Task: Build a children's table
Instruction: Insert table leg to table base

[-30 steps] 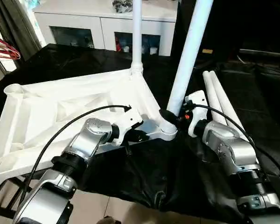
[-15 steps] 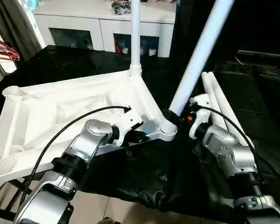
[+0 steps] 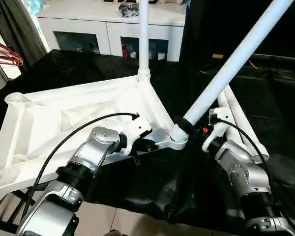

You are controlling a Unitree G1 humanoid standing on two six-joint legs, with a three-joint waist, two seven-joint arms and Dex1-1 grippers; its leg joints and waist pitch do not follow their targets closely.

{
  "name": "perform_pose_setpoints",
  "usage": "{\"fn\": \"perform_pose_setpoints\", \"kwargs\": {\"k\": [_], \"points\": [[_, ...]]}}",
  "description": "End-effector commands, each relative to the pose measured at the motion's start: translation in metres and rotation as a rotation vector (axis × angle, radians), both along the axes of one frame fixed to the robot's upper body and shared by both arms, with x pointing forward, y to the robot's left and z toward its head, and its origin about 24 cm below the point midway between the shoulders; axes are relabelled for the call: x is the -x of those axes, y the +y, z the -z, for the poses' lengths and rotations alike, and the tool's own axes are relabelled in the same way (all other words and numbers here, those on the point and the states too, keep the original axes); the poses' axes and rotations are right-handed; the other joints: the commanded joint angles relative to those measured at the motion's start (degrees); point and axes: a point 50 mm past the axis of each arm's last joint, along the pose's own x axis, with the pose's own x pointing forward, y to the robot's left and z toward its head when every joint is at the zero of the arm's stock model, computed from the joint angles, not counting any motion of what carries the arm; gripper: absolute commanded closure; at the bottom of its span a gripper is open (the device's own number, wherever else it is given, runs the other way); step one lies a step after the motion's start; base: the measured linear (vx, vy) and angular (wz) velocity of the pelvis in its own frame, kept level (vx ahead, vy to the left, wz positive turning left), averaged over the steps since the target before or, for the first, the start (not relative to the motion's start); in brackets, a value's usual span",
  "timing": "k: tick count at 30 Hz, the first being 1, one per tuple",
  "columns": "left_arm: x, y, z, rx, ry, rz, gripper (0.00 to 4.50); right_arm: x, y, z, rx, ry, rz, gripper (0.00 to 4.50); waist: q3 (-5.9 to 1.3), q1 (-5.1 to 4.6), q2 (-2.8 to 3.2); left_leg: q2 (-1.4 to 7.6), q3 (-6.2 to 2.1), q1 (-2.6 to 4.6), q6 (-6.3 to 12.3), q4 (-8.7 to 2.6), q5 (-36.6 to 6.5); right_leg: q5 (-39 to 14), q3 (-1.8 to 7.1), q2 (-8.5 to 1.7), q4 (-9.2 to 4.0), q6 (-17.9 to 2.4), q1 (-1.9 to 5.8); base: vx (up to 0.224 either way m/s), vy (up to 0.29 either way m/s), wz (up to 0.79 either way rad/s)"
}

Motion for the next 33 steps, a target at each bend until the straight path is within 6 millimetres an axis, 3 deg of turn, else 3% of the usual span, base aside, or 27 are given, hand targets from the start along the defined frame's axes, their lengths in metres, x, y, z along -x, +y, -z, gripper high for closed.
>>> {"fn": "perform_pose_setpoints", "kwargs": {"k": [1, 8, 14, 21, 24, 26, 28, 32, 33], "points": [[-0.004, 0.006, -0.002, -0.006, -0.014, -0.046, 4.50, 0.014, -0.005, 0.029, 0.096, 0.127, -0.002, 2.62, -3.47, -0.10, -0.38, 3.30, -1.87, 1.30, 1.06, -4.38, -16.0, -21.7, 2.94, -5.29, -5.55, -9.2, 2.18, 0.000, 0.000, 0.00], [-0.006, 0.006, -0.002, -0.007, -0.017, -0.053, 4.50, 0.018, 0.003, 0.025, 0.166, 0.090, -0.040, 2.62, -3.29, -0.40, -0.24, 3.19, -2.00, 1.42, 0.86, -4.49, -17.9, -26.0, 2.90, -5.37, -6.21, -7.8, 1.86, 0.000, 0.000, 0.00], [-0.007, 0.006, -0.002, -0.021, -0.025, -0.040, 4.50, 0.014, 0.009, 0.024, 0.252, 0.092, -0.081, 2.62, -3.35, -0.65, -0.07, 3.27, -2.02, 1.48, 0.98, -4.62, -18.1, -24.8, 2.88, -5.37, -6.19, -8.1, 1.87, 0.000, 0.000, 0.00], [-0.004, 0.007, -0.003, -0.043, -0.040, 0.016, 4.50, 0.002, 0.014, 0.018, 0.282, 0.107, -0.160, 2.62, -3.11, -1.38, -0.42, 3.14, -2.31, 1.51, 0.60, -4.64, -20.5, -29.9, 2.62, -5.46, -6.64, -6.9, 1.75, 0.000, 0.000, 0.00], [-0.002, 0.008, -0.005, -0.056, -0.047, 0.058, 4.50, -0.002, 0.011, 0.019, 0.316, 0.130, -0.227, 2.62, -3.15, -1.56, -0.52, 3.34, -2.22, 1.39, 0.77, -4.74, -19.8, -28.2, 2.75, -5.48, -6.61, -7.2, 1.79, 0.000, 0.000, 0.00], [-0.001, 0.009, -0.006, -0.060, -0.050, 0.065, 4.50, -0.003, 0.010, 0.019, 0.324, 0.138, -0.244, 2.62, -3.37, -1.72, -0.48, 3.43, -2.21, 1.12, 1.00, -4.79, -18.5, -24.0, 2.83, -5.41, -6.00, -8.7, 2.04, 0.000, 0.000, 0.00], [0.000, 0.010, -0.007, -0.066, -0.054, 0.083, 4.50, -0.003, 0.008, 0.021, 0.337, 0.153, -0.280, 2.62, -3.47, -1.61, -0.66, 3.47, -2.04, 1.29, 1.28, -4.65, -18.0, -21.8, 2.94, -5.47, -5.82, -9.7, 2.00, 0.000, 0.000, 0.00], [0.004, 0.012, -0.011, -0.066, -0.058, 0.122, 4.50, -0.001, 0.005, 0.024, 0.366, 0.183, -0.369, 2.62, -3.60, -1.51, -1.02, 3.53, -1.83, 1.15, 1.80, -4.60, -16.2, -18.6, 2.99, -5.42, -5.48, -10.8, 2.27, 0.000, 0.000, 0.00], [0.005, 0.012, -0.013, -0.067, -0.059, 0.134, 4.50, 0.000, 0.005, 0.026, 0.375, 0.194, -0.403, 2.62, -3.36, -1.41, -0.98, 3.57, -1.85, 1.03, 2.05, -4.67, -15.8, -17.5, 2.99, -5.52, -5.36, -11.4, 2.30, 0.000, 0.000, 0.00]]}}
